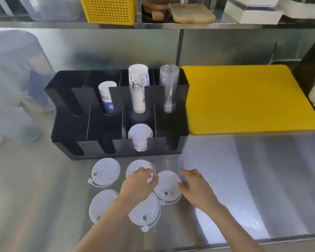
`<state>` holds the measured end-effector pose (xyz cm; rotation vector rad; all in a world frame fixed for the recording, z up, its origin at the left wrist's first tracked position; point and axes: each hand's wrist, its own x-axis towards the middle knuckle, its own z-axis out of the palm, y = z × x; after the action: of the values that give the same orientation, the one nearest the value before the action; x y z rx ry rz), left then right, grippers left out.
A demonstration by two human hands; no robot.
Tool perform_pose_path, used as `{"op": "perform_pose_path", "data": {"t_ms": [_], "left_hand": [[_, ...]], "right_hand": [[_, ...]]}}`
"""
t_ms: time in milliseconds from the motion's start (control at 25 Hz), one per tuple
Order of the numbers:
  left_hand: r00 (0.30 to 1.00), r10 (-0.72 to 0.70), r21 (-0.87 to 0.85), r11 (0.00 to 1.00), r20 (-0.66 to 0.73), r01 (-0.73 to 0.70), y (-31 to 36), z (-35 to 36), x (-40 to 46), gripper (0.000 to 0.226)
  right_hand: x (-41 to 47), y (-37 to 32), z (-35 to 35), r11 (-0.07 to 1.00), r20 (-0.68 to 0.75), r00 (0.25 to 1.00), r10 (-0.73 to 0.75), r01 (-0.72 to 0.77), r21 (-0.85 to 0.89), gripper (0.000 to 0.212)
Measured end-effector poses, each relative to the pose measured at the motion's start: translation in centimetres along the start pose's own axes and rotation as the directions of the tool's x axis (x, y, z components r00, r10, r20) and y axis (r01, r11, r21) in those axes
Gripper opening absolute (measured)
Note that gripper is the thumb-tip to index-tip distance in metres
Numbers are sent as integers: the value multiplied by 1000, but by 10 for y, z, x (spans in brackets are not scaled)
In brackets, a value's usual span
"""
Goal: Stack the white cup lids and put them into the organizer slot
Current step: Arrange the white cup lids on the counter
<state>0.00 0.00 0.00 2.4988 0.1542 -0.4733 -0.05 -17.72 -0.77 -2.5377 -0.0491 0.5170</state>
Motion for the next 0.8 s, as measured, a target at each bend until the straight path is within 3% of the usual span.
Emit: {"op": "perform_pose_path", "data": {"t_ms": [280, 520, 640, 800], "left_hand": [[999, -33, 87, 996, 33, 30, -4, 25, 5, 34], [999, -3, 88, 996, 49, -1, -3, 33, 7, 28], [999, 26, 1, 1000, 36, -26, -4, 38, 6, 29], [993, 64, -178, 981, -95, -80, -8, 33, -1, 32]], "right_hand": [[2, 11, 14, 998, 25, 998, 59, -60, 35, 34], [0, 13, 25, 994, -4, 999, 53, -52, 97, 38], [-2, 11, 31, 976, -39, 998, 57, -48, 214, 43], [-3, 5, 32, 946, -123, 991, 61, -18, 322, 43]]}}
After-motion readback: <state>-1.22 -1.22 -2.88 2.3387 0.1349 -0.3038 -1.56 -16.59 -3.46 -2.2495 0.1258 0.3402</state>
